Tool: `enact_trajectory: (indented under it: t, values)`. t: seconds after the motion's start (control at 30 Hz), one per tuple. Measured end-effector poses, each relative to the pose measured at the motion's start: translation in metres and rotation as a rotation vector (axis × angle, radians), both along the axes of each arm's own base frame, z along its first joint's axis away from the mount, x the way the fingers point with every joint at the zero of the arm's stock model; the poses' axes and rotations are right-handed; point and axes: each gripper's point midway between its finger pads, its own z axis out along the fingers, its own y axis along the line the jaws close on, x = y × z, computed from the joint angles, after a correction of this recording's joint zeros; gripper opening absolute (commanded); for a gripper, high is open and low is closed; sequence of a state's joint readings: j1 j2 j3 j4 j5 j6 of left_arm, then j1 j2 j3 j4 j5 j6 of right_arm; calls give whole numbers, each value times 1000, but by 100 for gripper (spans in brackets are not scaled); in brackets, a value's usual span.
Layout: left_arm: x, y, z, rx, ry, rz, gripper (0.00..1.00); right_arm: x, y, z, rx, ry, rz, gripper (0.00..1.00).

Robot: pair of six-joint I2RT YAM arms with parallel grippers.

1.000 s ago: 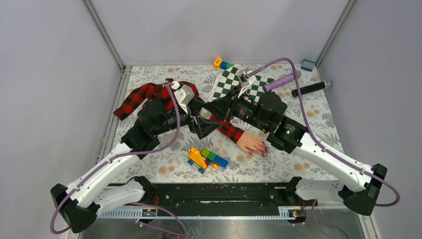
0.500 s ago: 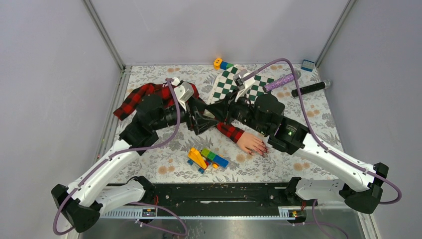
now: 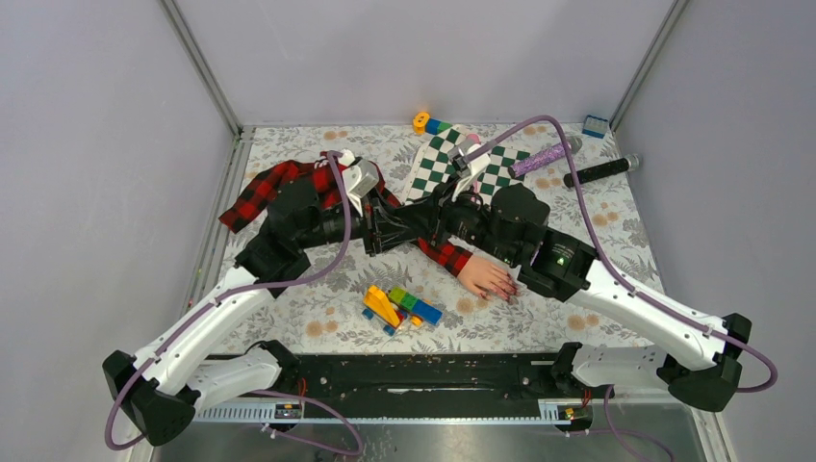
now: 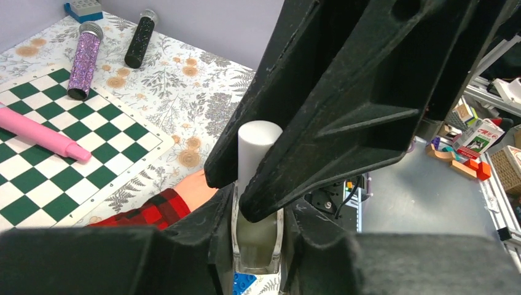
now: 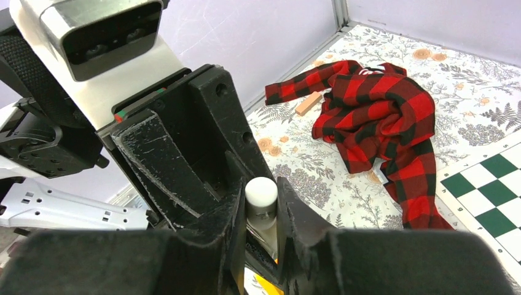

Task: Paint the nails
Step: Unscrew the nail polish bottle.

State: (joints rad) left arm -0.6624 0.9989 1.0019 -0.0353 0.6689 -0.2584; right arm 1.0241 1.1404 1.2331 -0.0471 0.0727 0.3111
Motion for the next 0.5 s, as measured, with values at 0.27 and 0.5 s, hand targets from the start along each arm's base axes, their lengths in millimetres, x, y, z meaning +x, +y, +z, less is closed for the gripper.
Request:
enact_trajectory:
  t: [0.27, 0.5]
  values:
    - [-6, -2, 7, -31, -28, -45, 0, -5, -3, 8, 33, -21, 13, 0]
    - [-33, -4, 19, -101, -38, -209, 0, -33, -2, 20, 53, -84, 186, 0]
